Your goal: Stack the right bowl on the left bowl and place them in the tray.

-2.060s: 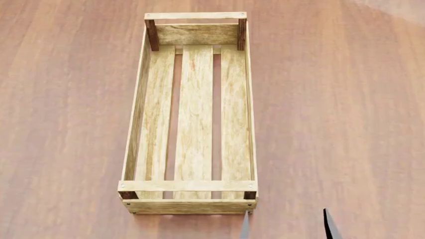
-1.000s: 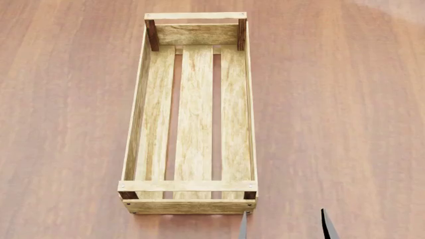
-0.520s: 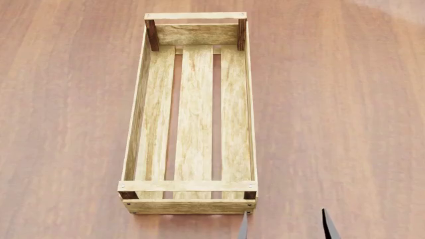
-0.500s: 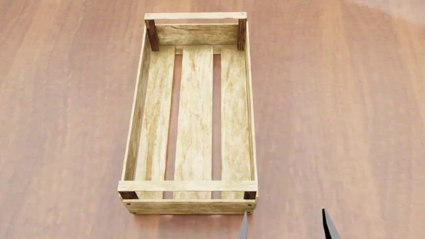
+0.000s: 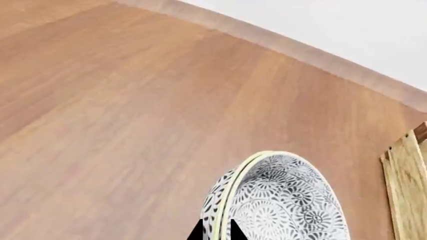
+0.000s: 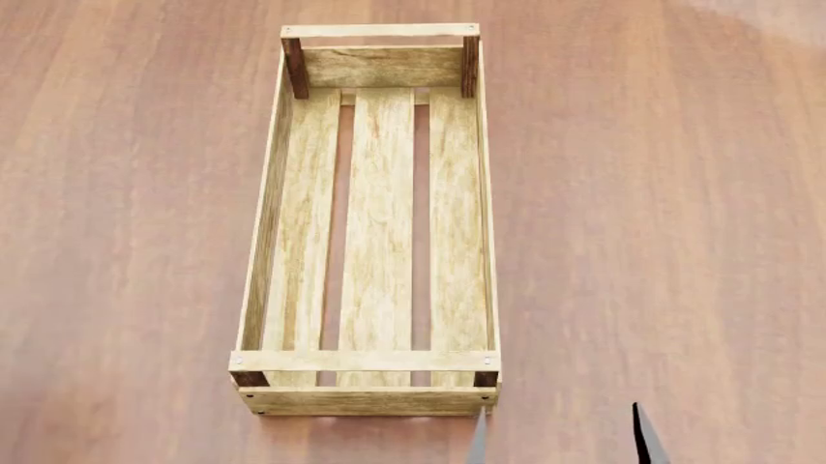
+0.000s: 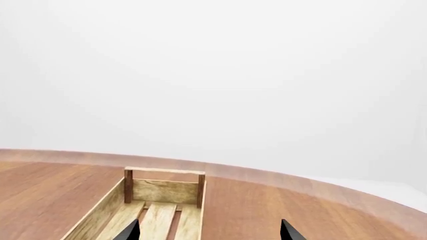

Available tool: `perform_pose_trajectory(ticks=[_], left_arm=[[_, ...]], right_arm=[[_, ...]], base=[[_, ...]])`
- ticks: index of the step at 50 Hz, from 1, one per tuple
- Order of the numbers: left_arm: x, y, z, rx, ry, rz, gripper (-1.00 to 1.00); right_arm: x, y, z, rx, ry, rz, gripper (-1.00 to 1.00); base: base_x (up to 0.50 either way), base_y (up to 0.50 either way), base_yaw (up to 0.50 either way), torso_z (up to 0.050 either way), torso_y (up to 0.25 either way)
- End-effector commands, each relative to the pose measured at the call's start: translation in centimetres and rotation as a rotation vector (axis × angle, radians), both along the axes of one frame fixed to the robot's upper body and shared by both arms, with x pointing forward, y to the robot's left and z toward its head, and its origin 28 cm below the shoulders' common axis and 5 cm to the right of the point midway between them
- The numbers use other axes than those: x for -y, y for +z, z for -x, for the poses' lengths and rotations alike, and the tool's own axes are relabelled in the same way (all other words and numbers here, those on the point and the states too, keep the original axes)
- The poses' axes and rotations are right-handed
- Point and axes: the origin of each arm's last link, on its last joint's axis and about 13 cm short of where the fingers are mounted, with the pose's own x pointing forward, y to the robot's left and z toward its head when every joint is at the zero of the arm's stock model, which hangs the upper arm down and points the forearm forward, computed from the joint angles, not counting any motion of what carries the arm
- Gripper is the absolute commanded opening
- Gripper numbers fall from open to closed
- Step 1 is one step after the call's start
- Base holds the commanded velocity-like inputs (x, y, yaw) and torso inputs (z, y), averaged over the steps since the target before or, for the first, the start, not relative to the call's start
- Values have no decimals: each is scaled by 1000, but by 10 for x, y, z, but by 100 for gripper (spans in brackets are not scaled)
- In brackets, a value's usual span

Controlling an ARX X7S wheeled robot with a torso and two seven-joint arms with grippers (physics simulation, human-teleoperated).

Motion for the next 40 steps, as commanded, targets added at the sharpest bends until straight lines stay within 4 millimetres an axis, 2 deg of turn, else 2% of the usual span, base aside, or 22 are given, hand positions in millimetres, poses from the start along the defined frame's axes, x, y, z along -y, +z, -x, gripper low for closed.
perform_pose_trajectory(ticks=[1, 9, 13, 19, 29, 40], left_arm=[[27, 54, -7, 158, -105, -98, -100], [49, 89, -12, 240, -176, -148, -100], [59, 98, -14, 263, -211, -153, -100], [73, 124, -9, 329, -264, -163, -100], [95, 147, -3, 383, -342, -185, -100], [141, 163, -3, 432, -505, -201, -100]], right_arm=[[0, 3, -1, 25, -3, 8, 100], [0, 3, -1, 26, -4, 7, 100], [0, 3, -1, 26, -3, 6, 100], [1, 4, -1, 26, -6, 5, 100], [1, 3, -2, 22, -3, -1, 100], [2, 4, -2, 16, 1, -19, 100]], base=[[0, 0, 0, 0, 0], [0, 0, 0, 0, 1], [0, 0, 0, 0, 0], [0, 0, 0, 0, 2], [0, 0, 0, 1, 1], [0, 0, 0, 0, 1]])
